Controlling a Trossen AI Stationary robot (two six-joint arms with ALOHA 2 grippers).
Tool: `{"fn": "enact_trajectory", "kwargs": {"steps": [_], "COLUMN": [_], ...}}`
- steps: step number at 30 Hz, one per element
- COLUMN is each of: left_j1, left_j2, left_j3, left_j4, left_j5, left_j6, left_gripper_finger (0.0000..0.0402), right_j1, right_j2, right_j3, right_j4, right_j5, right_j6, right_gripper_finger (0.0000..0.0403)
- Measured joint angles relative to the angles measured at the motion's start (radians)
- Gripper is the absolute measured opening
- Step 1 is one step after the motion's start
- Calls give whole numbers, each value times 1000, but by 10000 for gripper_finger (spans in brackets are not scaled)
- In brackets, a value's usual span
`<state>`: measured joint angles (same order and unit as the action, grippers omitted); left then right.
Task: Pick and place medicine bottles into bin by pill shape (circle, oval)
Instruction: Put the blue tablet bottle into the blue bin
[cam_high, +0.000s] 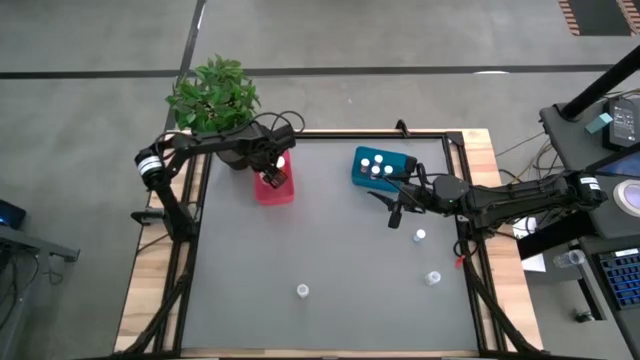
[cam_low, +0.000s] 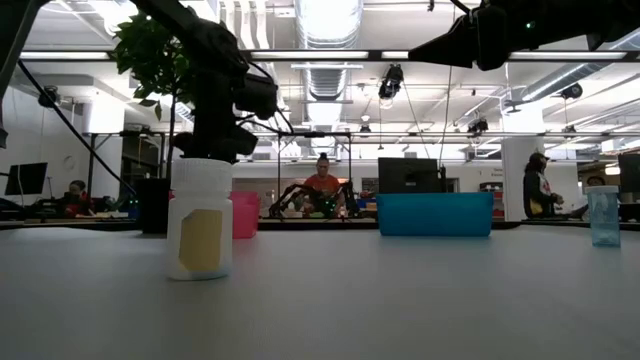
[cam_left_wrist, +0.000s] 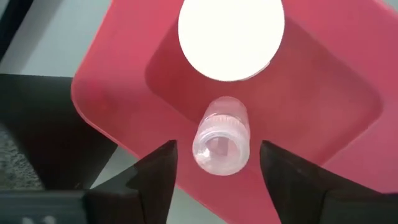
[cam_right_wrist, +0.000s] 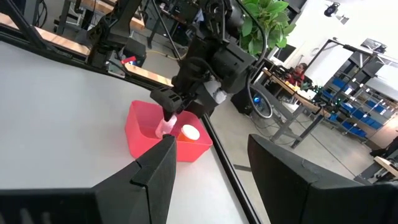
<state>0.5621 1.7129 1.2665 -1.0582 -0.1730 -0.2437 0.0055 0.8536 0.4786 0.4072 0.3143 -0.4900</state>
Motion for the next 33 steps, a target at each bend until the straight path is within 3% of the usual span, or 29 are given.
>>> {"fn": "enact_trajectory", "kwargs": {"steps": [6, 14, 22, 27, 33], "left_j1": [-21, -143, -378, -516, -602], "left_j2": [-50, -243, -439, -525, -614], "left_j3": [29, 13, -106, -220, -380], "left_j4": [-59, -2, 307, 550, 836], "left_j5": [0, -1, -1, -4, -7], "left_j6": [5, -14, 3, 101, 231], "left_gripper_finger": [219, 219, 219, 219, 219], "right_j1": [0, 0, 0, 3, 3], "right_j2": [0, 0, 0, 0, 0], "right_j3": [0, 0, 0, 8, 144], "right_j4": [0, 0, -49, -83, -347], "right_j5": [0, 0, -1, -2, -9], "right_j6": [2, 51, 236, 376, 532], "right_gripper_finger": [187, 187, 187, 187, 187]}}
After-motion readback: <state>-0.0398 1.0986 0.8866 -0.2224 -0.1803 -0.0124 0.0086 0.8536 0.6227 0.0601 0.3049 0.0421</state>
